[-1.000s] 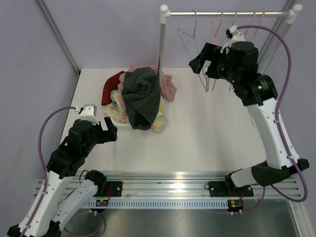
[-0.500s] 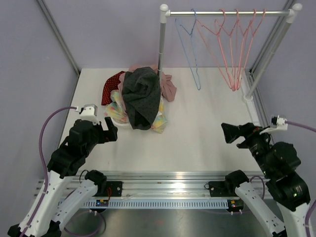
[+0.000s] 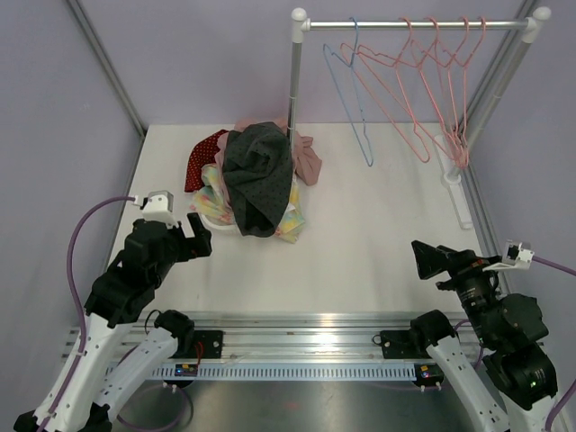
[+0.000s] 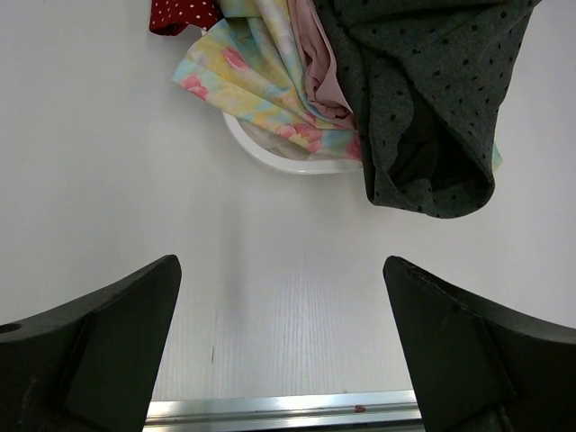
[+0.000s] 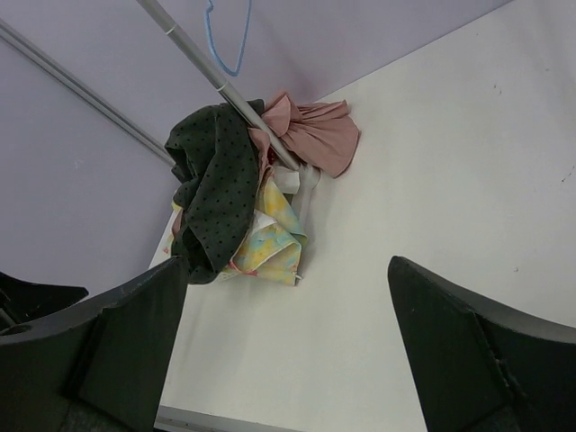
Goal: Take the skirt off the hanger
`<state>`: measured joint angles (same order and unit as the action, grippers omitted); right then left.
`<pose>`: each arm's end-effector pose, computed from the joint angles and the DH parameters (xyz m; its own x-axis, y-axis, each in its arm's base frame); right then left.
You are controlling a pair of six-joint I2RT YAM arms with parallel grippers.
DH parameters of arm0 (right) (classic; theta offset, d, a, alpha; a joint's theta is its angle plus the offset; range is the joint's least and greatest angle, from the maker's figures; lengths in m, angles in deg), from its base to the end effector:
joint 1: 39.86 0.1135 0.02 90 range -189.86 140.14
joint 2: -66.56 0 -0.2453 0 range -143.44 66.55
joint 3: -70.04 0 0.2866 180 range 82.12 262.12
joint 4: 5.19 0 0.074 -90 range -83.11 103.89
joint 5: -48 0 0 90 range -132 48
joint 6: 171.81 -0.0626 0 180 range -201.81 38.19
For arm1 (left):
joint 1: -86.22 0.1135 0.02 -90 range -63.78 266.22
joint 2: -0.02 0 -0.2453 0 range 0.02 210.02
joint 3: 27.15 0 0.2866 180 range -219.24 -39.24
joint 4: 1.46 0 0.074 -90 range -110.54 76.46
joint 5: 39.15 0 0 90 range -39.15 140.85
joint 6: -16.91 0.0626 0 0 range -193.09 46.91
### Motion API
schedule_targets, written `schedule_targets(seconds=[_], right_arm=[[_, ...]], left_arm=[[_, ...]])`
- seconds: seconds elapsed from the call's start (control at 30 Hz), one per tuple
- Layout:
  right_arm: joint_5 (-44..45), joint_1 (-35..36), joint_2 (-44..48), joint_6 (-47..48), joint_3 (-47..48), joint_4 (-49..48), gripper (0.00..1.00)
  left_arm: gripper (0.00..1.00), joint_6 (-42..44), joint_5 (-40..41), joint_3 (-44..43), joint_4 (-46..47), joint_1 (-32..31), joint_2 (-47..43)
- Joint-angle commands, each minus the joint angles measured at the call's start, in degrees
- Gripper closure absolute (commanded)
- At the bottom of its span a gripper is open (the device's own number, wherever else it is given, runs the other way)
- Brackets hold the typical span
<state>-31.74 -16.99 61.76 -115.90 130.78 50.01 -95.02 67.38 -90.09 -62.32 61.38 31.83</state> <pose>0.0704 0.0176 0.3732 -0.1125 0.5511 -0.8268 -0.1875 0.8054 0.5624 0.1647 -0.0566 0.3245 -0.4841 -0.1704 -0.8582 -0.0025 0.9811 -0.1934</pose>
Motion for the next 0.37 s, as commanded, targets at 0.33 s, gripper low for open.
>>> schedule_targets(seconds=[0.33], right_arm=[[0.2,0.2,0.7,0.2,-0.5,-1.9,0.0]], left_arm=[[0.01,-1.0,3.8,0.1,1.8,-0.1,-0.2]])
